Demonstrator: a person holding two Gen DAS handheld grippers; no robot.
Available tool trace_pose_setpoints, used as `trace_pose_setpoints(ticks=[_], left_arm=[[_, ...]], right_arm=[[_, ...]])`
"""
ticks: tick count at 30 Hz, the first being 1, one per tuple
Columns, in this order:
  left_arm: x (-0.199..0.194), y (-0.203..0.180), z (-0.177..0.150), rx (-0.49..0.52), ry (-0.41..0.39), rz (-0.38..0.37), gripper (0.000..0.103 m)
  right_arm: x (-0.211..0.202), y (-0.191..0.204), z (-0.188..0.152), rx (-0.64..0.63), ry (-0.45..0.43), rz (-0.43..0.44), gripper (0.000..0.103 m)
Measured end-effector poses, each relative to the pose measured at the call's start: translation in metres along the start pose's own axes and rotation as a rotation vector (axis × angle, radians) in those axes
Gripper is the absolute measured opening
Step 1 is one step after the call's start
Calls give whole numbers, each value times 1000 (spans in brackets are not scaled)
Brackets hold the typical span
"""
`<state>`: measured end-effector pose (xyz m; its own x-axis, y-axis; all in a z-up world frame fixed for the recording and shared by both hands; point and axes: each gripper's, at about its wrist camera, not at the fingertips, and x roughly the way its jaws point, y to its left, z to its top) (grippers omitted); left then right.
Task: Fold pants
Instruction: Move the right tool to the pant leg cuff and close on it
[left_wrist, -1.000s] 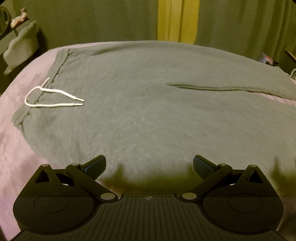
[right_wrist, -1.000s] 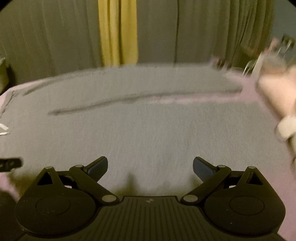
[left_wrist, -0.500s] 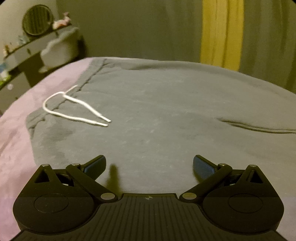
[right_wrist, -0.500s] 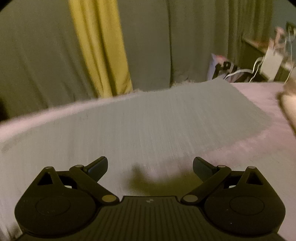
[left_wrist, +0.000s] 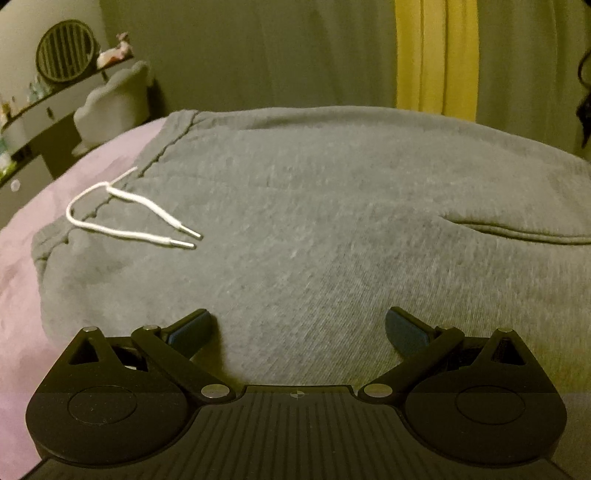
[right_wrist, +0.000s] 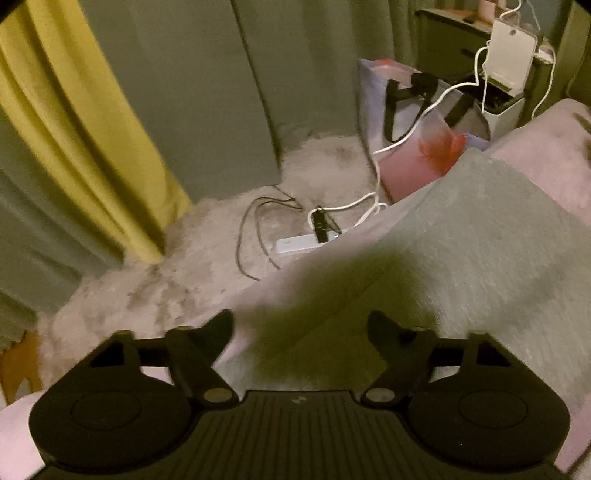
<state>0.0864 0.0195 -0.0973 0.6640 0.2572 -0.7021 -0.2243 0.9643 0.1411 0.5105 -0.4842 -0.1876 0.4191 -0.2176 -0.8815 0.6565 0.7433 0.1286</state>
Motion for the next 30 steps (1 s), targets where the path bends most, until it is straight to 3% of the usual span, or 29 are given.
trace_pose_setpoints(ticks=[5,10,13,16,18,20,26,30], left_arm=[[-1,-2,-2,5,-9,4,103],[0,1,-2,-25,2,0,103],[0,0,-2,-30,1,2,103],[1,0,-2,-42,1,3,103],[1,0,-3,-51,-2,3,103],[1,-1,-4,-47,-10,6,103],[0,-4,-7,-23,-40,18,103],[-1,-2,-7,-28,-37,11,103]], right_arm=[[28,-7,-2,58,33,-51,74],[32,4,-11,-121,33,-110,74],[32,-6,-7,-66,47,-66,72],[28,-15,-4,-48,44,-55,54],[22,-23,-2,-12,36,-34,24],[16,-29,-3,8,36,9,11],[-33,-63,-27,8,-81,168,4],[-98,-128,-83,33,-153,297,4]])
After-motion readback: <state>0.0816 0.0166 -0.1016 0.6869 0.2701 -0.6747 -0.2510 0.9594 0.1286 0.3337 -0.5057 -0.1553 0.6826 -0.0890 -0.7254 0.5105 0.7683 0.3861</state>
